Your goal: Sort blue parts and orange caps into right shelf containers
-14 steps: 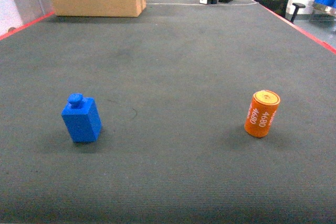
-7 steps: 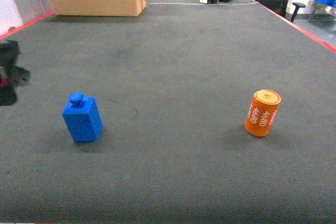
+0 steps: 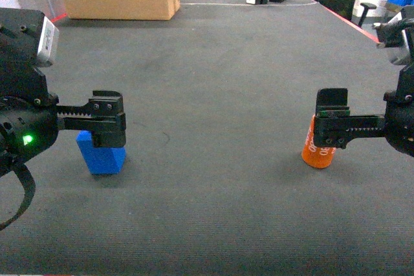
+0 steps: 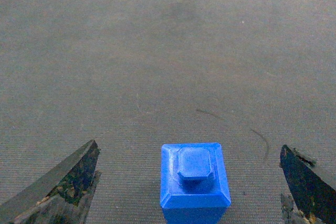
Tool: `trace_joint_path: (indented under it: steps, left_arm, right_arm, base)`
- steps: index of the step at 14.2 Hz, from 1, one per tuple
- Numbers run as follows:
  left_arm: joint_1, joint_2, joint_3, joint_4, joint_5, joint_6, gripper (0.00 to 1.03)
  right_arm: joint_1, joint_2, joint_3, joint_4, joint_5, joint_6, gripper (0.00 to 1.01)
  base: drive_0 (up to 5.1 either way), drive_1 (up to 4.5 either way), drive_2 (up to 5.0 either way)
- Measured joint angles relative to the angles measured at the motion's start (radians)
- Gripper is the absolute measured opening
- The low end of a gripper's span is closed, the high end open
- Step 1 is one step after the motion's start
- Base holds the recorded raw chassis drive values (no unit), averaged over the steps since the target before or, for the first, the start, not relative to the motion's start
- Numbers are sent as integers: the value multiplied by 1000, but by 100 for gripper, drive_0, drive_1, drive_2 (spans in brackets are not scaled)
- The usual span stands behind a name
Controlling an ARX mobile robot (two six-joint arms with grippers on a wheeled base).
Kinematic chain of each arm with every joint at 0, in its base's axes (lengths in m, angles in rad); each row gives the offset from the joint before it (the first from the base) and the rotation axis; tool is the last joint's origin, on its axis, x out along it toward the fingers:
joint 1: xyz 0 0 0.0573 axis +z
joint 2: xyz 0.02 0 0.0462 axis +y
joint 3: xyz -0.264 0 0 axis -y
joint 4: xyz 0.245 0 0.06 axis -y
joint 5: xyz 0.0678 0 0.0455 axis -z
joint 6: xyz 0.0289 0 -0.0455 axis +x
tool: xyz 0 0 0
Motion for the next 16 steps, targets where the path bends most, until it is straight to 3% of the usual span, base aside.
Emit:
trace_joint_path:
  steps: [11,16]
  left_arm:
    - [21,192,111,-2,28,-3,98]
    - [21,281,139,-10,24,-27,98]
  right_arm:
    - [-20,189,131,-6,-4,10,98]
    - [-26,277,172,16,-7,14,98]
  base:
    - [0,0,0]
    - [0,0,0]
